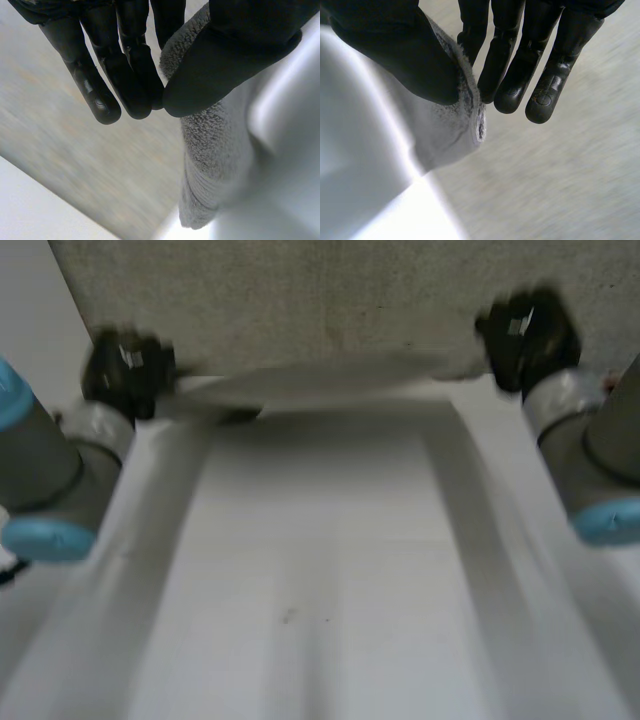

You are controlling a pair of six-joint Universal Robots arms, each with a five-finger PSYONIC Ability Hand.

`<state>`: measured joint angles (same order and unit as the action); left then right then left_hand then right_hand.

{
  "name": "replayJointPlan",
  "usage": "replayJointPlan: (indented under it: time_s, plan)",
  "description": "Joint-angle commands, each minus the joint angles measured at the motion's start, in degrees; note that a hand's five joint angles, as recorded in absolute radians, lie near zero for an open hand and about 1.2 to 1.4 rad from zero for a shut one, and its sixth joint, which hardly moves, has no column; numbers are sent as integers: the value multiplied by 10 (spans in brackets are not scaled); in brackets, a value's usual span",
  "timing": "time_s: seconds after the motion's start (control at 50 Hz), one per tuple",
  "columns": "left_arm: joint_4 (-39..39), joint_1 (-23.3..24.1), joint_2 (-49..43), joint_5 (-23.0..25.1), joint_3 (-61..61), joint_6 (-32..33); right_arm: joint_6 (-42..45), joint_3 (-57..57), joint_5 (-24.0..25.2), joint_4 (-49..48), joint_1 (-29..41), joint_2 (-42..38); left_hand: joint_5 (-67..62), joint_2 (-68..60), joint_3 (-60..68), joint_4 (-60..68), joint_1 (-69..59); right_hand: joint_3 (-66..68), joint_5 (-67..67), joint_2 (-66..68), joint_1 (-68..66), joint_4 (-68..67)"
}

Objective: Fold the towel.

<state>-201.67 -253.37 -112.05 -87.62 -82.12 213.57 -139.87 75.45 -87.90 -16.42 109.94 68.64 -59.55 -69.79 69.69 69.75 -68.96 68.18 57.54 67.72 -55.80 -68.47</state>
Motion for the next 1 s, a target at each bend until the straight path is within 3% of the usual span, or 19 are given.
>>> replayJointPlan:
  time_s: [0.02,0.18,0.28,0.4,0.46,0.5,0.58,0.66,0.8,0.84,0.88,0.9,0.92,1.0]
  plan:
    - [-10,1,-51,-27,-137,3,5,113,-3,36,-2,-47,-105,-102,103,103,-110,118,125,123,-242,-115]
    - [-4,4,-9,-29,-239,3,4,173,5,77,-3,-42,-101,-99,100,99,-107,118,125,123,-242,-115]
    - [10,9,25,-27,-267,5,1,194,10,75,-22,-24,130,133,-131,-132,124,118,125,123,-242,-115]
    - [23,5,28,-26,-269,9,1,195,11,73,-34,-24,200,202,-201,-202,194,118,125,123,-242,-115]
    - [35,-8,32,-25,-271,38,2,195,11,72,-39,-27,245,248,-247,-247,239,118,125,123,-242,-115]
    - [42,-27,35,-23,-278,91,4,196,11,72,-44,-29,300,303,-302,-302,294,118,125,123,-242,-115]
    - [43,-42,41,-10,-289,146,4,196,11,71,-45,-30,302,305,-304,-304,296,118,125,123,-242,-115]
    - [44,-66,43,36,-299,194,5,196,10,68,-45,-31,299,301,-300,-301,293,118,125,123,-242,-115]
    - [44,-84,44,68,-307,200,5,198,10,67,-45,-33,289,291,-290,-291,283,118,125,123,-242,-115]
    - [42,-84,44,69,-307,200,5,199,11,66,-45,-34,245,248,-247,-247,239,118,125,123,-242,-115]
    - [37,-84,46,72,-306,200,6,200,10,66,-45,-33,24,27,-26,-26,18,118,125,123,-242,-115]
    - [37,-84,46,72,-306,200,6,200,10,66,-45,-33,23,26,-25,-25,17,118,125,123,-242,-115]
    - [37,-84,53,71,-306,200,6,201,11,66,-45,-30,-64,-61,62,62,-69,118,125,123,-242,-115]
    - [37,-85,80,72,-305,198,5,201,12,66,-45,-24,-105,-102,103,103,-110,118,125,123,-242,-115]
